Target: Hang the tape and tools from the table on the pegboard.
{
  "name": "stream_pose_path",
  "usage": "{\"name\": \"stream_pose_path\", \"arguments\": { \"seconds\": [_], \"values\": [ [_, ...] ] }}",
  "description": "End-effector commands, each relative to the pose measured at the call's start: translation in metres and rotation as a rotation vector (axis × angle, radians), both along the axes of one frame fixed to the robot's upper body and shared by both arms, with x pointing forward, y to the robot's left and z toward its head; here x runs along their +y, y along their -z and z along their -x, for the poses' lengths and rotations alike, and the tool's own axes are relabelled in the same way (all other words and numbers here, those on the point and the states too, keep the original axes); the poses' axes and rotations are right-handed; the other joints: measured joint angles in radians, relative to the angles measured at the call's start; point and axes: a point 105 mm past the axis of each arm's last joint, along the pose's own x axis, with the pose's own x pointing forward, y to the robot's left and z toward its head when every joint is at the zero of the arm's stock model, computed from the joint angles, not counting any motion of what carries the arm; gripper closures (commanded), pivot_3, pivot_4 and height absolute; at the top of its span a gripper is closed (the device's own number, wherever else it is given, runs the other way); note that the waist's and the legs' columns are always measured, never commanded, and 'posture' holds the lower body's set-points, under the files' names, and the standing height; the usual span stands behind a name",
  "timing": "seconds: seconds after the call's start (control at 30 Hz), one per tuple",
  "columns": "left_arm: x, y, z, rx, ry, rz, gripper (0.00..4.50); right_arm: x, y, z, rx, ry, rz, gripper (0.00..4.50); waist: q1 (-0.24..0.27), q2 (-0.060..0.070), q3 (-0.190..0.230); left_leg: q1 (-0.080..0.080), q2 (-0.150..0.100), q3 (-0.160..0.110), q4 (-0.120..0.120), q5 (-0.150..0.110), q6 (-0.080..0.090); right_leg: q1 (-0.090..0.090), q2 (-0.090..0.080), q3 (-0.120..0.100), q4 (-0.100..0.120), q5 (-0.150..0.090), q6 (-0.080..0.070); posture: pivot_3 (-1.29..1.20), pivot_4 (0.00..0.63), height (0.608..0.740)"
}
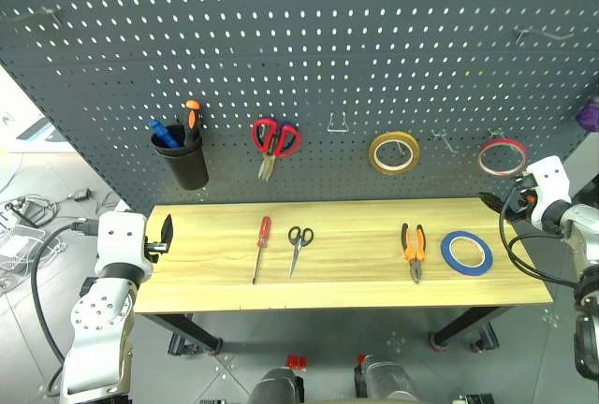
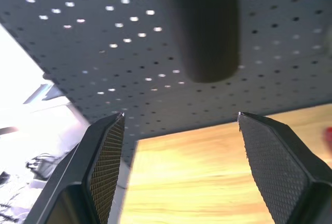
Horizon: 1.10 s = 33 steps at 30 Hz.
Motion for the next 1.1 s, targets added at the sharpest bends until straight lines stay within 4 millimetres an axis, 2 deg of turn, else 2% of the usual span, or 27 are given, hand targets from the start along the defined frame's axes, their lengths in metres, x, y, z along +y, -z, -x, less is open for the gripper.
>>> {"name": "stream_pose_path", "arguments": {
  "seconds": [0.03, 0.1, 0.17, 0.23, 0.3, 0.37, 0.5, 0.63, 0.83, 0.97, 1.07, 1.1],
  "values": [
    [-0.045, -0.019, -0.006, -0.007, 0.227, 0.070, 0.84, 0.018, -0.019, 0.011, -0.009, -0.108, 0.066, 0.00, 0.000, 0.001, 0.028, -0.001, 0.000, 0.000, 0.000, 0.000, 0.000, -0.001, 0.000, 0.000, 0.000, 0.000, 0.000, -0.32, 0.211, 0.740],
    [-0.073, -0.022, -0.007, 0.032, 0.397, 0.065, 0.84, 0.029, -0.014, 0.025, 0.043, -0.172, 0.105, 0.00, -0.001, -0.001, 0.048, -0.002, 0.000, 0.001, 0.000, 0.000, 0.000, -0.003, 0.000, 0.001, 0.000, 0.000, 0.001, -0.34, 0.241, 0.740],
    [-0.093, -0.025, -0.007, 0.061, 0.518, 0.058, 0.84, 0.043, -0.010, 0.035, 0.078, -0.219, 0.123, 0.00, -0.011, -0.002, 0.074, -0.003, 0.001, 0.001, -0.001, 0.000, 0.000, -0.004, 0.000, 0.001, 0.001, 0.000, 0.000, -0.37, 0.266, 0.740],
    [-0.107, -0.025, -0.009, 0.090, 0.606, 0.038, 0.84, 0.050, -0.007, 0.039, 0.091, -0.234, 0.155, 0.00, -0.025, -0.002, 0.090, -0.004, 0.001, 0.002, -0.001, 0.000, 0.001, -0.005, 0.000, 0.001, 0.001, 0.001, 0.001, -0.40, 0.286, 0.740],
    [-0.139, -0.023, -0.011, 0.129, 0.782, 0.011, 0.84, 0.058, 0.005, 0.039, 0.147, -0.238, 0.160, 0.00, -0.041, -0.005, 0.112, -0.003, 0.001, 0.004, -0.001, -0.001, 0.002, -0.004, 0.000, 0.003, 0.001, 0.001, 0.001, -0.42, 0.301, 0.740],
    [-0.160, -0.022, -0.011, 0.154, 0.898, -0.003, 0.84, 0.062, 0.016, 0.037, 0.201, -0.226, 0.168, 0.00, -0.057, -0.010, 0.128, -0.004, 0.001, 0.006, 0.000, -0.001, 0.002, -0.005, 0.000, 0.005, 0.000, 0.001, 0.002, -0.43, 0.311, 0.740],
    [-0.178, -0.019, -0.014, 0.189, 1.002, -0.023, 0.84, 0.069, 0.031, 0.025, 0.260, -0.192, 0.178, 0.00, -0.100, -0.017, 0.154, -0.004, 0.001, 0.013, 0.000, -0.003, 0.006, -0.008, 0.000, 0.012, 0.001, 0.002, 0.003, -0.45, 0.326, 0.740],
    [-0.191, -0.012, -0.012, 0.219, 1.080, -0.095, 0.84, 0.073, 0.045, 0.006, 0.289, -0.166, 0.204, 0.00, -0.133, -0.021, 0.170, -0.011, 0.001, 0.018, 0.001, -0.003, 0.007, -0.017, 0.001, 0.016, 0.002, 0.004, 0.006, -0.44, 0.336, 0.740],
    [-0.208, -0.011, -0.008, 0.198, 1.155, -0.169, 0.84, 0.078, 0.062, -0.022, 0.327, -0.149, 0.264, 0.00, -0.153, -0.025, 0.186, -0.015, 0.002, 0.023, 0.003, -0.004, 0.009, -0.021, 0.002, 0.021, 0.001, 0.005, 0.008, -0.41, 0.337, 0.740],
    [-0.213, -0.010, -0.003, 0.172, 1.188, -0.243, 0.84, 0.079, 0.068, -0.031, 0.380, -0.142, 0.291, 0.00, -0.159, -0.027, 0.190, -0.015, 0.002, 0.024, 0.003, -0.005, 0.010, -0.021, 0.002, 0.022, 0.001, 0.006, 0.010, -0.38, 0.326, 0.740],
    [-0.213, -0.008, 0.001, 0.162, 1.204, -0.285, 0.74, 0.078, 0.070, -0.035, 0.428, -0.130, 0.311, 0.61, -0.159, -0.027, 0.190, -0.015, 0.003, 0.025, 0.003, -0.005, 0.010, -0.021, 0.002, 0.022, 0.000, 0.006, 0.010, -0.36, 0.308, 0.740],
    [-0.214, -0.008, 0.003, 0.152, 1.208, -0.297, 0.74, 0.078, 0.071, -0.035, 0.439, -0.134, 0.317, 0.96, -0.158, -0.027, 0.190, -0.015, 0.003, 0.024, 0.003, -0.005, 0.009, -0.021, 0.002, 0.022, 0.001, 0.006, 0.010, -0.36, 0.305, 0.740]
  ]
}}
